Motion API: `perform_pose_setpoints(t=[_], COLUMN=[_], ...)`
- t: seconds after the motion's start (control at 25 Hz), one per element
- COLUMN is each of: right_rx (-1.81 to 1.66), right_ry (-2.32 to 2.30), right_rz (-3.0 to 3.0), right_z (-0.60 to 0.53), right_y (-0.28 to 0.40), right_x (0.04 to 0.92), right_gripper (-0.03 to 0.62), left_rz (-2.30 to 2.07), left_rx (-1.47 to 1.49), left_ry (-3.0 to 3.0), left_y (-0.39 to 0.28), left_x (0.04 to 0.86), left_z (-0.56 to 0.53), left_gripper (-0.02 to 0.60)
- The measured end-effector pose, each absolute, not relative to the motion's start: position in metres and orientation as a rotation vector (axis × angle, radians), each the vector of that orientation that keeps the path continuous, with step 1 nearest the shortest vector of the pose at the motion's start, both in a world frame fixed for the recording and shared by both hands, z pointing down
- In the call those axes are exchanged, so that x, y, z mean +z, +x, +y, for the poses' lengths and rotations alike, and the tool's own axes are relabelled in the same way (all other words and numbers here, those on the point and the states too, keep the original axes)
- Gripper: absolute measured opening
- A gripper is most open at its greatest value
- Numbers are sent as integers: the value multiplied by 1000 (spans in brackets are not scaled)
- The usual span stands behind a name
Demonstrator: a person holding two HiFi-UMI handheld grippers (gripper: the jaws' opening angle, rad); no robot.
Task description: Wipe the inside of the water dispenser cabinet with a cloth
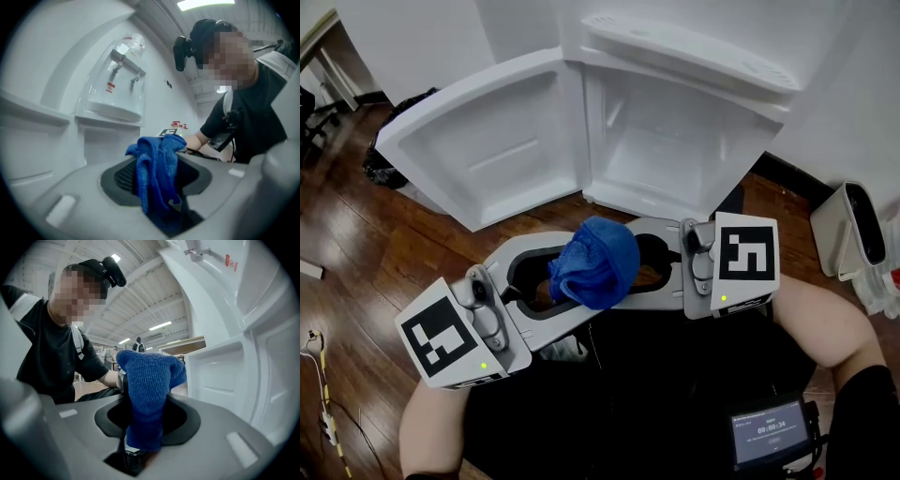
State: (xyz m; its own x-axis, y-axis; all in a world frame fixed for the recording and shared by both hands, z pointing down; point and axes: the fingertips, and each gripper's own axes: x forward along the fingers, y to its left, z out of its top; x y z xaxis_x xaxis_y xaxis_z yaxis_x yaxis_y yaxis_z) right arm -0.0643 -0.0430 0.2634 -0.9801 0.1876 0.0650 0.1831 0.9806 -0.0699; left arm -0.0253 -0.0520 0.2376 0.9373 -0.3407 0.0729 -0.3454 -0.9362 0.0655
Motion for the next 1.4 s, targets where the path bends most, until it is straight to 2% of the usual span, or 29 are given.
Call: perform_pose_setpoints(t=[0.24, 0.64, 0.68, 0.84, 1.0, 1.4], right_rx=[126, 299, 301, 214, 173, 76], right_ry=[-195, -5, 93, 447, 505, 518], right_rz=[-3137, -3171, -3172, -3077, -3016, -3001], right_z=[-59, -104, -116, -156, -160, -158], right_y=[-62, -39, -35, -22, -23, -23], right_x=[243, 243, 243, 257, 269, 268], right_gripper=[172, 198, 193, 80, 67, 67], left_rz=[-631, -858, -925, -1200, -1222, -1179], left_rx=[-114, -289, -285, -127, 1, 53], left_ry=[2989, 2828, 2805, 2712, 2708, 2786], left_y=[-39, -84, -93, -115, -112, -96], left_x=[205, 195, 195, 213, 224, 226], left_z=[-67, -99, -105, -128, -128, -122], left_gripper=[173, 170, 170, 170, 172, 172])
